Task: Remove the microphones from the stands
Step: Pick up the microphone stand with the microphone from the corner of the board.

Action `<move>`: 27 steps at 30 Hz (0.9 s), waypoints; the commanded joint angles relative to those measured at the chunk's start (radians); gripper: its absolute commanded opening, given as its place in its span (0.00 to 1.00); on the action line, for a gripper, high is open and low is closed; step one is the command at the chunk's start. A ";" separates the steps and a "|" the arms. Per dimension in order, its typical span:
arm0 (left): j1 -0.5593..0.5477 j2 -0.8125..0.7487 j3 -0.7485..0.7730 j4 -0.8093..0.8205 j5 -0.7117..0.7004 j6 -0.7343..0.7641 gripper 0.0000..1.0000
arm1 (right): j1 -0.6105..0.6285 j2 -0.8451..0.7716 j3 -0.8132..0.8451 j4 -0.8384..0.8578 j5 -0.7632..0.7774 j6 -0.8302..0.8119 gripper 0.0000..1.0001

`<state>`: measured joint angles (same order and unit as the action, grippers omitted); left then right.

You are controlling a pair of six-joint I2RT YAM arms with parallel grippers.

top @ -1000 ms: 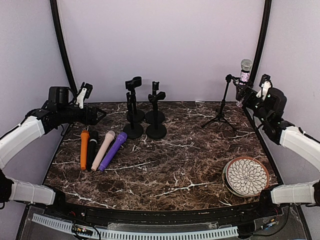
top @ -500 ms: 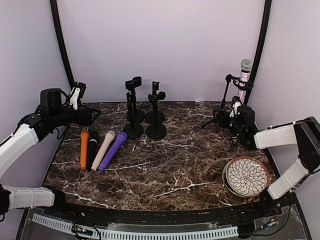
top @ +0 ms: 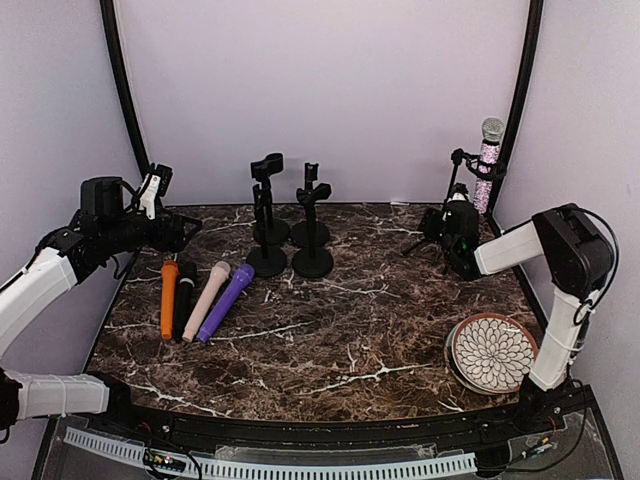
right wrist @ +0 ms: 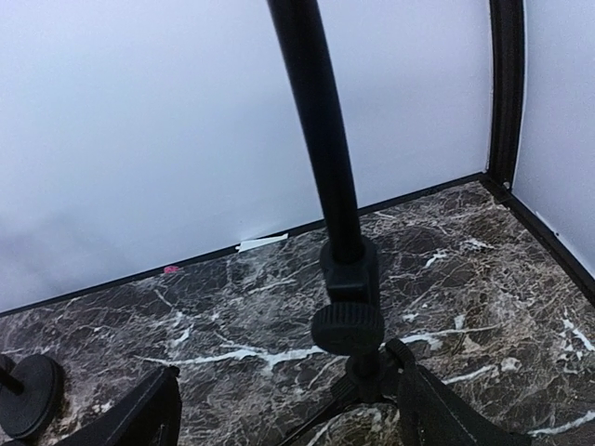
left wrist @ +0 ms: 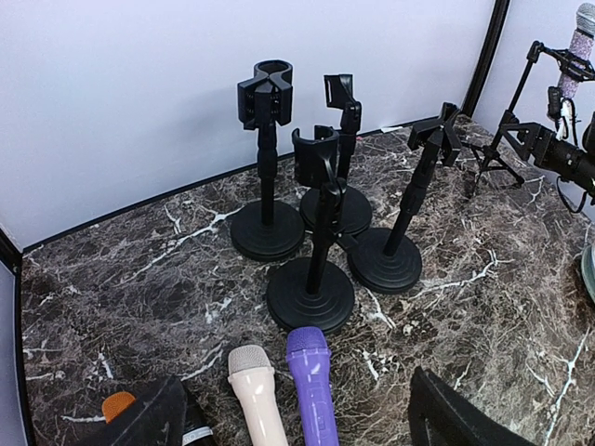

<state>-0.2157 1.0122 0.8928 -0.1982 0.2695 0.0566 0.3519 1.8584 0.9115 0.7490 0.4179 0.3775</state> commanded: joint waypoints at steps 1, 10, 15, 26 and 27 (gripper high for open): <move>0.006 -0.019 -0.012 0.014 -0.001 0.016 0.85 | 0.005 0.041 0.051 0.042 0.116 -0.047 0.78; 0.006 -0.022 -0.014 0.014 -0.006 0.020 0.85 | -0.013 0.122 0.167 0.029 0.115 -0.184 0.65; 0.006 -0.022 -0.015 0.014 -0.006 0.020 0.85 | -0.050 0.139 0.188 0.033 0.055 -0.189 0.52; 0.006 -0.010 -0.017 0.016 -0.013 0.025 0.85 | -0.050 0.073 0.129 0.120 -0.054 -0.287 0.03; 0.006 -0.009 -0.018 0.016 -0.014 0.025 0.85 | -0.050 0.057 0.118 0.124 -0.060 -0.292 0.00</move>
<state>-0.2157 1.0122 0.8928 -0.1963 0.2649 0.0681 0.2932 1.9846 1.0592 0.7830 0.4175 0.1112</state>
